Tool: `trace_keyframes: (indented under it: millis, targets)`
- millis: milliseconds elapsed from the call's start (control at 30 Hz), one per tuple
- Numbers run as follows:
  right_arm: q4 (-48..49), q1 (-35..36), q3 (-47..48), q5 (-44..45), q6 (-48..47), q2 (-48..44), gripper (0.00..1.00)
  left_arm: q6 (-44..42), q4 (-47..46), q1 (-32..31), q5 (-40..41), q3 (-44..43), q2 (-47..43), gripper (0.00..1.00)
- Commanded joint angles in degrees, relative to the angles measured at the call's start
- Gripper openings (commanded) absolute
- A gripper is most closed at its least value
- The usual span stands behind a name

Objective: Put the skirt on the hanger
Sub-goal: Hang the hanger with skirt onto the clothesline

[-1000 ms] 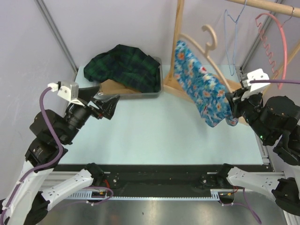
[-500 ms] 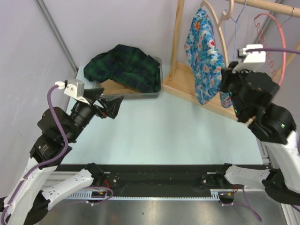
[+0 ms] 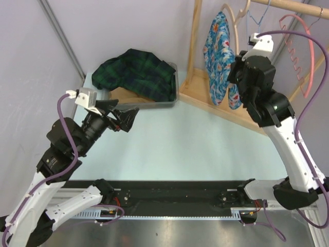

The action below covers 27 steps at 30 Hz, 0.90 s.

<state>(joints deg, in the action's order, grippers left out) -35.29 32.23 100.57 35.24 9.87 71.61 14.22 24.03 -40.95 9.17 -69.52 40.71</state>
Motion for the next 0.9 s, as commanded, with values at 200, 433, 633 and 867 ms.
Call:
trace_keyframes:
  millis: [200,433,633,867]
  targets:
    - [6.46,-15.17,11.92,-25.56,7.62,11.17,0.00,3.45,-3.38,0.26,-2.22,1.84,0.60,0.99]
    - [5.14,-18.69,19.21,-33.66,7.01,16.97,0.00,3.89,-4.08,0.26,-2.49,3.51,0.60,1.00]
    - [3.48,-22.11,23.79,-37.08,9.29,21.36,0.00,3.80,-4.70,0.26,-2.84,3.51,1.48,1.00]
    - [1.54,-26.25,24.05,-41.91,12.28,24.27,0.00,4.06,-4.34,0.26,-3.02,3.51,2.18,1.00]
